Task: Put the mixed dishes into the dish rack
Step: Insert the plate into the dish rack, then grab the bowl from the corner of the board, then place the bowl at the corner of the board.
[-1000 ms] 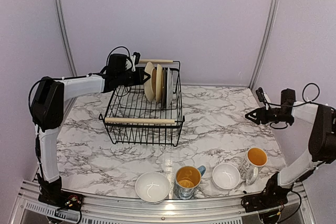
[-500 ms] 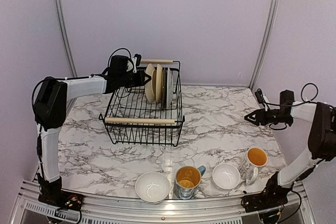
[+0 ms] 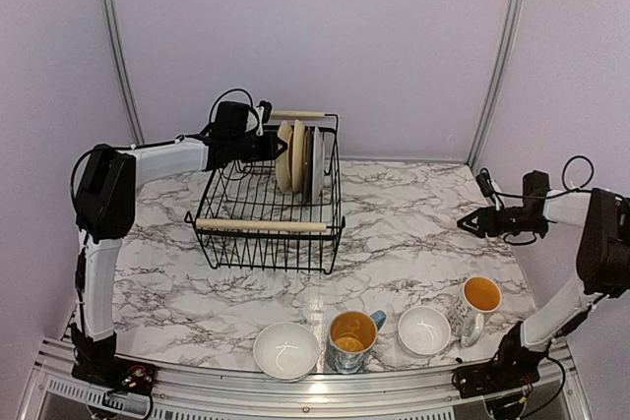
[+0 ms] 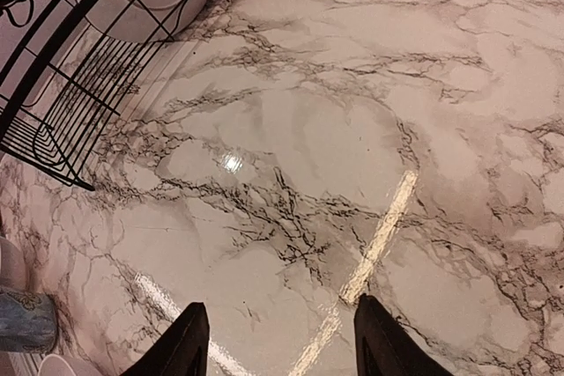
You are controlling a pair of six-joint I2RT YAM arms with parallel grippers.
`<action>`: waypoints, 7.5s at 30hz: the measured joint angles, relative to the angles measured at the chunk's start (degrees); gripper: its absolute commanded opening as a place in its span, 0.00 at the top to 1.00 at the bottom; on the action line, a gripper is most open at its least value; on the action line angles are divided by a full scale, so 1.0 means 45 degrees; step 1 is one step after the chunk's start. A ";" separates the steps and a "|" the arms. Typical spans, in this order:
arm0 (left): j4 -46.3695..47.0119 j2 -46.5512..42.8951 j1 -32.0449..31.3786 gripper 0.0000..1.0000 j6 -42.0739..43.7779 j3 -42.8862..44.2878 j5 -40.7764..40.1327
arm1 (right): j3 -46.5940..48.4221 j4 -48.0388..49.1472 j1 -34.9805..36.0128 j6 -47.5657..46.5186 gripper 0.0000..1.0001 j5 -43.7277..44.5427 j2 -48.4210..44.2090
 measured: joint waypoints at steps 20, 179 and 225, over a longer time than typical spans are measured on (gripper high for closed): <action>0.0311 0.0092 -0.0418 0.59 0.1326 0.1015 -0.0889 | 0.0165 -0.0209 0.0000 -0.0019 0.46 -0.0015 0.0253; -1.2526 -0.3735 -1.3401 0.79 0.1749 -0.4488 -0.4313 | -0.1345 -0.0491 1.1788 -0.2871 0.45 0.5149 -0.3575; -0.7718 -0.9500 -0.6256 1.00 0.1676 -0.2832 0.0257 | -0.1496 -0.0330 1.1788 -0.2841 0.46 0.5950 -0.3332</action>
